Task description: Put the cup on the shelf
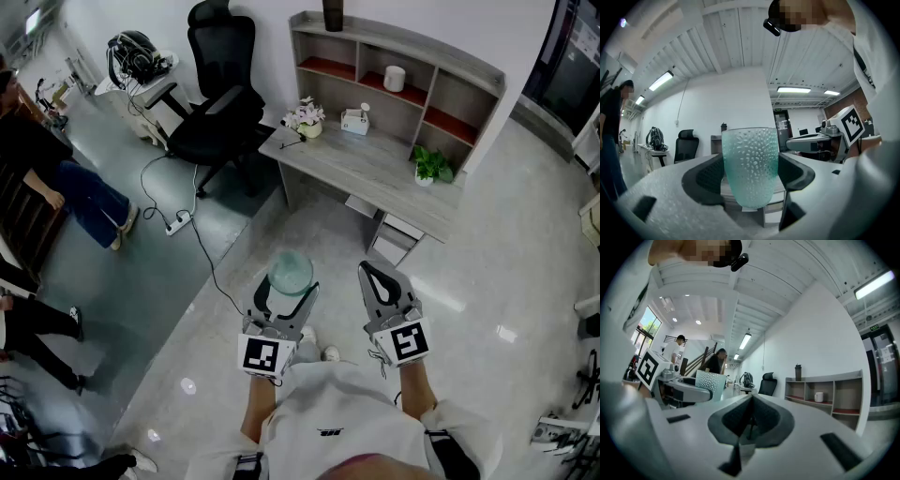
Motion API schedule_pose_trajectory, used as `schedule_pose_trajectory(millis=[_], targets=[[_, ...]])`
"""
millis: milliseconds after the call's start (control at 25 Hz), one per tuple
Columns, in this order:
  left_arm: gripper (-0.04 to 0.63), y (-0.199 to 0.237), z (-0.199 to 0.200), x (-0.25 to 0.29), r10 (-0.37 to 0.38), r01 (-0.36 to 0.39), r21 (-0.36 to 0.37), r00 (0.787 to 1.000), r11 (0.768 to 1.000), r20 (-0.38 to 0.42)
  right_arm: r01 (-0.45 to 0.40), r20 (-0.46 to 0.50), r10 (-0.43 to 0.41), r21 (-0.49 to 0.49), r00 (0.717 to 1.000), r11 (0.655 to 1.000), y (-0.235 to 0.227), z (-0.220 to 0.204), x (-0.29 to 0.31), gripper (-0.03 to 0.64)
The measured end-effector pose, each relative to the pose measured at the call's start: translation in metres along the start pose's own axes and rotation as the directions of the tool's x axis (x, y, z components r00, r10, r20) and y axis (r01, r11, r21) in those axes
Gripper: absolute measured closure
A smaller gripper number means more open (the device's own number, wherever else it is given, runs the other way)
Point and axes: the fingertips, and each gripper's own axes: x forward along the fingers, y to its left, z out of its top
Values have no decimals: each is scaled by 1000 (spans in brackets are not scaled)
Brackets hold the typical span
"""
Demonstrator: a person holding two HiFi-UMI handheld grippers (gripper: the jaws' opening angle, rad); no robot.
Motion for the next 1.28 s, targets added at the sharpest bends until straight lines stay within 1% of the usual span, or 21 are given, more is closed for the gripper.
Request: schedule_pose_trajectory(millis=[120,240,360,600,760,960,1080,1280], targets=[[221,2,1,4,3,-3,6,1000,1000,0,-1,11,1,1,1000,1000,-4,5,4,588],[221,6,0,8,5,-5,28,1000,1000,7,6,20,-6,14,1000,1000,-8,3,7,586],[221,7,0,14,7,-7,14,1000,1000,3,-2,22,1,14,1000,1000,-11,0,12,586],[221,11,0,27,8,-8,16,1000,1000,-1,-17,15,17,13,1000,1000,-16,-3,23,586],[221,20,-3,34,12,-12,10,1000,1000,-4,-31,19,31,13,999,999,-15,-3,34,586],[221,31,-6,46,13,-13,6,1000,1000,-2,-28,23,28,13,999,1000,-22,-6,47,586],[221,41,-5,58,12,-12,4,1000,1000,0,-23,29,22,8,999,1000,-29,-6,61,586],[221,61,-10,79,12,-12,2,1000,1000,6,-20,12,19,7,1000,1000,-37,-12,86,586]])
